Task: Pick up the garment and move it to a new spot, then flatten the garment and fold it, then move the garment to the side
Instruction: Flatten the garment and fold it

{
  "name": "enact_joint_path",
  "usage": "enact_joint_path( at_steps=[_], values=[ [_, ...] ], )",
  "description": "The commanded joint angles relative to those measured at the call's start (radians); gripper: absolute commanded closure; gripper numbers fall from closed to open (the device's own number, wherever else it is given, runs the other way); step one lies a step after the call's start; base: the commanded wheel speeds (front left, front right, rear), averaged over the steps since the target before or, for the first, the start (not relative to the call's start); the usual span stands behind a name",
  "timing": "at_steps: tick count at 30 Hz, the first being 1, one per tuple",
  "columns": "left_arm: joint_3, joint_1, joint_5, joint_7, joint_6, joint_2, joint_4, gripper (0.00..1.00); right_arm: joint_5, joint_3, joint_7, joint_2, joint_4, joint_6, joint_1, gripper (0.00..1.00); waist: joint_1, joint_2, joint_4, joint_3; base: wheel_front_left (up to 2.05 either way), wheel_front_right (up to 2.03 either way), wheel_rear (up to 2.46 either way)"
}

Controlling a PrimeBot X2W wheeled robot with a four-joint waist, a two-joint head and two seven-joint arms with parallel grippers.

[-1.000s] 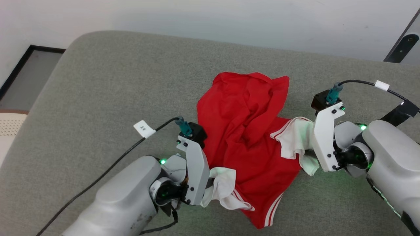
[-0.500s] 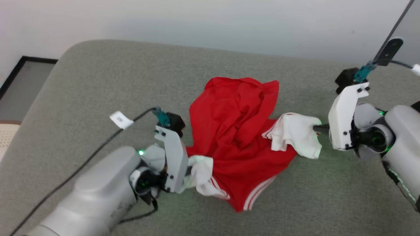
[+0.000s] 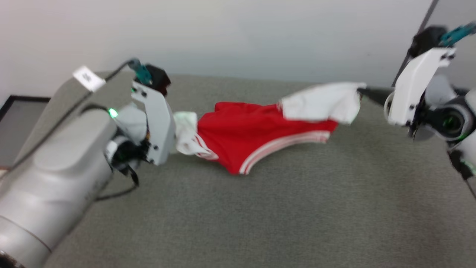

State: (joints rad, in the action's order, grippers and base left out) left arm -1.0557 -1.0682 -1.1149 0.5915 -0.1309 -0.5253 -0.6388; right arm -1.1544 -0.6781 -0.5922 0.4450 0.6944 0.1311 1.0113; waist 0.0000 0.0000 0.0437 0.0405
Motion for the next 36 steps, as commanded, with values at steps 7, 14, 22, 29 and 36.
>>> enact_joint_path(
  at_steps=[7,14,22,29,36],
  values=[
    [-0.047,-0.147,0.055,-0.016,0.001,-0.059,-0.020,1.00,0.037,0.037,0.095,0.007,0.084,-0.001,0.099,1.00,0.0000,0.0000,-0.065,-0.052,0.00,0.00,0.00],
    [-0.092,-0.224,0.050,-0.049,0.001,-0.080,-0.054,1.00,0.079,0.060,0.127,-0.018,0.229,-0.001,0.162,1.00,0.0000,0.0000,-0.104,-0.073,0.00,0.00,0.00],
    [-0.143,-0.285,0.029,-0.085,0.001,-0.089,-0.076,1.00,0.067,0.088,0.156,-0.029,0.257,-0.001,0.198,1.00,0.0000,0.0000,-0.140,-0.077,0.00,0.00,0.00],
    [-0.169,-0.358,0.019,-0.094,0.001,-0.081,-0.119,1.00,0.075,0.104,0.159,-0.046,0.277,-0.001,0.249,1.00,0.0000,0.0000,-0.166,-0.071,0.00,0.00,0.00],
    [-0.180,-0.423,0.019,-0.122,0.001,-0.071,-0.186,1.00,0.086,0.115,0.201,-0.085,0.299,-0.001,0.302,1.00,0.0000,0.0000,-0.189,-0.053,0.00,0.00,0.00]
  ],
)
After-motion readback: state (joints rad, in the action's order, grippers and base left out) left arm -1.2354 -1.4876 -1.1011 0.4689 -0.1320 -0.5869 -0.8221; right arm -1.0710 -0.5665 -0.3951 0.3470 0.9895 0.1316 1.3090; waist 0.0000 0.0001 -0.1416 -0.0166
